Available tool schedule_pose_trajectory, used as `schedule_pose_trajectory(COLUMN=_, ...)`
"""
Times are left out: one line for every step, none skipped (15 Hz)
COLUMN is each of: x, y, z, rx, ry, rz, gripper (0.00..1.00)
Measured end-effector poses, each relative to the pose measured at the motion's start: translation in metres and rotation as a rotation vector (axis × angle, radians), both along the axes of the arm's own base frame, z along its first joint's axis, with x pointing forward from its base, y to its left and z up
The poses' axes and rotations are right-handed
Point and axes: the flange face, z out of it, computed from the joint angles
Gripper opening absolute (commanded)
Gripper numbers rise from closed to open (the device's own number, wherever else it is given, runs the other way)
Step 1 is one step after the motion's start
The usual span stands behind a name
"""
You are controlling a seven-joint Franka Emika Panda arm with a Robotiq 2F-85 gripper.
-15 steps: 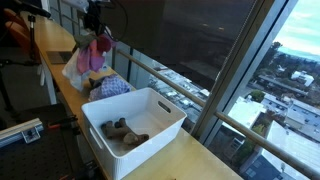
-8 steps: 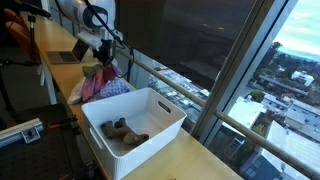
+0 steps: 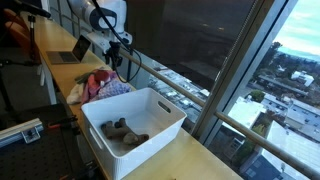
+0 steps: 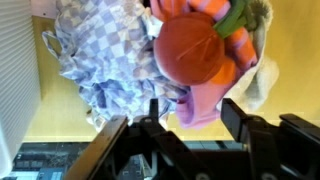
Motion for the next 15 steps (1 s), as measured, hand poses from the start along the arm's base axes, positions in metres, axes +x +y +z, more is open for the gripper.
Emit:
schedule_pose_trajectory(x=0.005, y=-0.016, z=0.011, rx=0.011, ry=-0.014, rz=-0.023, gripper=1.00)
schedule_pose_trajectory(x=0.009, y=-0.035, z=0.022, rx=0.021, ry=-0.031, rz=-0.049, gripper=1.00)
schedule_pose_trajectory(x=0.013, y=-0.057, z=0.033, rx=0.029, ry=-0.048, rz=-0.076, gripper=1.00)
schedule_pose_trajectory(x=0.016, y=-0.082, z=0.044, rx=0.032, ry=-0.067, rz=-0.104, gripper=1.00)
schedule_pose_trajectory(x=0.018, y=-0.109, z=0.053, rx=0.033, ry=-0.084, rz=-0.134, gripper=1.00)
schedule_pose_trajectory(x=0.018, y=-0.136, z=0.059, rx=0.029, ry=-0.096, rz=-0.164, gripper=1.00)
schedule_pose_trajectory(x=0.018, y=-0.165, z=0.060, rx=0.020, ry=-0.102, rz=-0.193, gripper=1.00)
schedule_pose_trajectory(x=0.016, y=-0.192, z=0.056, rx=0.009, ry=-0.096, rz=-0.221, gripper=1.00)
schedule_pose_trajectory(x=0.012, y=-0.217, z=0.046, rx=-0.003, ry=-0.084, rz=-0.247, gripper=1.00)
schedule_pose_trajectory(x=0.007, y=-0.238, z=0.032, rx=-0.014, ry=-0.064, rz=-0.268, gripper=1.00)
schedule_pose_trajectory(x=0.000, y=-0.256, z=0.015, rx=-0.024, ry=-0.042, rz=-0.285, gripper=1.00)
schedule_pose_trajectory(x=-0.007, y=-0.270, z=-0.004, rx=-0.035, ry=-0.024, rz=-0.299, gripper=1.00)
schedule_pose_trajectory(x=-0.014, y=-0.280, z=-0.025, rx=-0.046, ry=-0.006, rz=-0.310, gripper=1.00)
schedule_pose_trajectory(x=-0.021, y=-0.288, z=-0.046, rx=-0.056, ry=0.011, rz=-0.318, gripper=1.00)
schedule_pose_trajectory(x=-0.027, y=-0.292, z=-0.066, rx=-0.064, ry=0.029, rz=-0.323, gripper=1.00)
